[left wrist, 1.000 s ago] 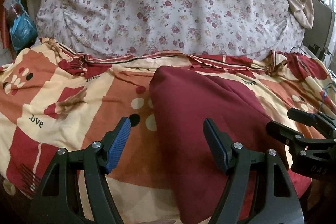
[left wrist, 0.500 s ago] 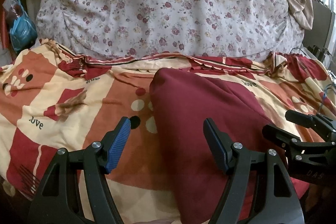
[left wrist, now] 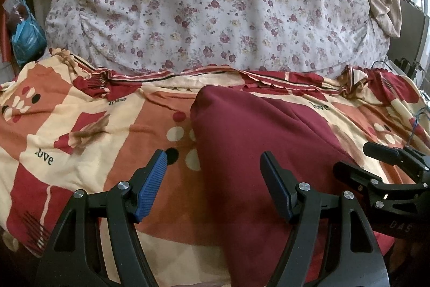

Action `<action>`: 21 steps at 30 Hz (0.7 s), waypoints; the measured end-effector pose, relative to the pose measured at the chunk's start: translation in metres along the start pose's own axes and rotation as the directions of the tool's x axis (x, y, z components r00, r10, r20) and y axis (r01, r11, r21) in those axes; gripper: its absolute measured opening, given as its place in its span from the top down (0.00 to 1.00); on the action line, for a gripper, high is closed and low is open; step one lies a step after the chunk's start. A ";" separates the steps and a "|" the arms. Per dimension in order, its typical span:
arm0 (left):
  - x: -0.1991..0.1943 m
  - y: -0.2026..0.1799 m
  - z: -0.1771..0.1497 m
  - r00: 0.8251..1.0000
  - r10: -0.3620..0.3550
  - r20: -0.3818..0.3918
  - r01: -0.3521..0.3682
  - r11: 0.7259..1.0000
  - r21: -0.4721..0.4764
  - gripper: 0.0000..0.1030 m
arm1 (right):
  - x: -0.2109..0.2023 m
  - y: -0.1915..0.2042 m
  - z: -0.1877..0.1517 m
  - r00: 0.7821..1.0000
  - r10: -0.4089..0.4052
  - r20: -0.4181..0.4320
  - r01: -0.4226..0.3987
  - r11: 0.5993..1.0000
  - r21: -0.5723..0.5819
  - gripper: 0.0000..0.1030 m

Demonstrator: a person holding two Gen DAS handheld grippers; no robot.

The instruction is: Fold small clothes

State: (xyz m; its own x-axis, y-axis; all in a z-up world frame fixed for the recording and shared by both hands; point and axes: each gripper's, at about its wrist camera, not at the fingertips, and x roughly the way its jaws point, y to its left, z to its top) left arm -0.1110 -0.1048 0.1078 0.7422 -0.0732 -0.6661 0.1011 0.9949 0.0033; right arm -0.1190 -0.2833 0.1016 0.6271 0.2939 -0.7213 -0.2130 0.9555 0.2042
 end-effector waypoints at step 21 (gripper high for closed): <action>0.011 0.001 -0.003 1.000 0.001 -0.018 -0.002 1.000 -0.011 0.30 | 0.008 -0.001 -0.003 1.000 0.002 -0.018 -0.002 1.000 0.007 0.27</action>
State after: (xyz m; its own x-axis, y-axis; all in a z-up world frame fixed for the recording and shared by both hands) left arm -0.1045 -0.1040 0.0986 0.7302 -0.0705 -0.6796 0.0925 0.9957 -0.0039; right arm -0.1157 -0.2817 0.0939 0.6133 0.2954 -0.7325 -0.2087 0.9551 0.2105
